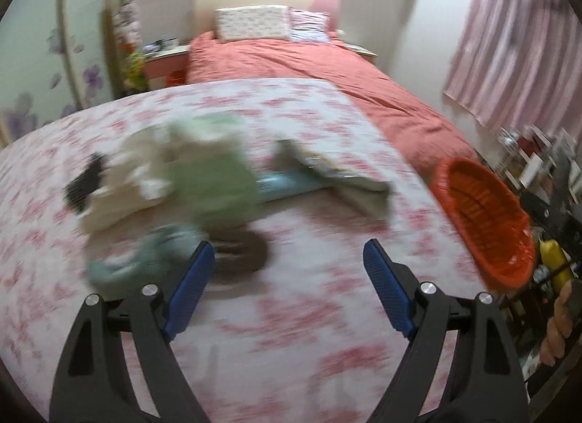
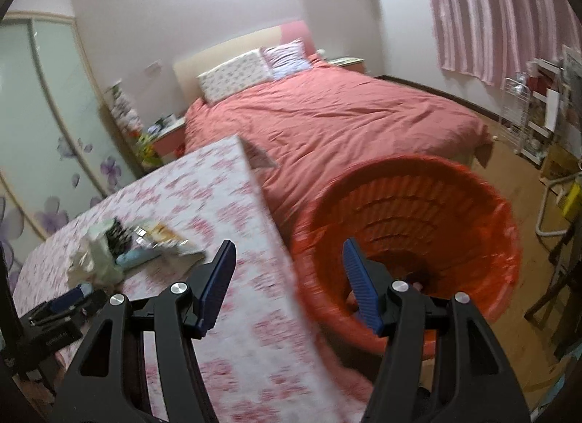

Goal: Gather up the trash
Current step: 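Return to the table and grasp the green sock with the left tool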

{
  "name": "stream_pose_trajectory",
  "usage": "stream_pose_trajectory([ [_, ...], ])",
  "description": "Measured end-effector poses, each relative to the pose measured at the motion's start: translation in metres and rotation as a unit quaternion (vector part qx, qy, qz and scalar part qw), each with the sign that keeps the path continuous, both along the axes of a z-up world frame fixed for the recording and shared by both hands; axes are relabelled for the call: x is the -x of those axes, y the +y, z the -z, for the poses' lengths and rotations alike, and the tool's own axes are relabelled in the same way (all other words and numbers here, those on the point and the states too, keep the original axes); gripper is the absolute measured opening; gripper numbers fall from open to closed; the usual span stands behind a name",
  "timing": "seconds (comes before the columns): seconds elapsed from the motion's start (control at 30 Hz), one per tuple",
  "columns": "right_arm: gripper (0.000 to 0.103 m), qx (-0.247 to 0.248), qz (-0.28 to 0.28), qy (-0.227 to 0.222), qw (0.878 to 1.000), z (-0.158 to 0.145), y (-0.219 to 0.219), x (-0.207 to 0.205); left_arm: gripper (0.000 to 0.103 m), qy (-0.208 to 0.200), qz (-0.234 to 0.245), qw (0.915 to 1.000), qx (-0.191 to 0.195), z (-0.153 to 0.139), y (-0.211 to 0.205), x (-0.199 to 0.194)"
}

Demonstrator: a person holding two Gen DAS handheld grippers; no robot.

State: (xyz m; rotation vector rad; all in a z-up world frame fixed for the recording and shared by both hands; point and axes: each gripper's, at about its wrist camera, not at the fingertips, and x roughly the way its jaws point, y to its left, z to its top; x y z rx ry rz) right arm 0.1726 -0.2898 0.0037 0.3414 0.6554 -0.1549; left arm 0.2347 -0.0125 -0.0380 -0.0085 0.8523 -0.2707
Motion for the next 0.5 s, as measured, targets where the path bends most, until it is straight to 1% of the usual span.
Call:
stream_pose_trajectory([
  [0.17, 0.061, 0.006, -0.041, 0.016, 0.999, 0.007, 0.037, -0.009, 0.082, -0.004, -0.053, 0.9985, -0.015, 0.007, 0.063, 0.004],
  [0.27, 0.061, 0.01, -0.062, 0.027, 0.998, 0.011, 0.059, -0.014, 0.082, 0.0, -0.069, 0.9975, -0.016, 0.012, 0.089, 0.005],
  [0.37, 0.061, 0.013, -0.08, 0.038, 0.996, 0.016, 0.078, -0.019, 0.082, 0.0, -0.066, 0.9976, -0.021, 0.016, 0.101, 0.006],
  [0.5, 0.061, 0.019, -0.098, 0.05, 0.994, 0.02, 0.101, -0.026, 0.081, -0.001, -0.047, 0.9983, -0.035, 0.019, 0.092, 0.002],
])
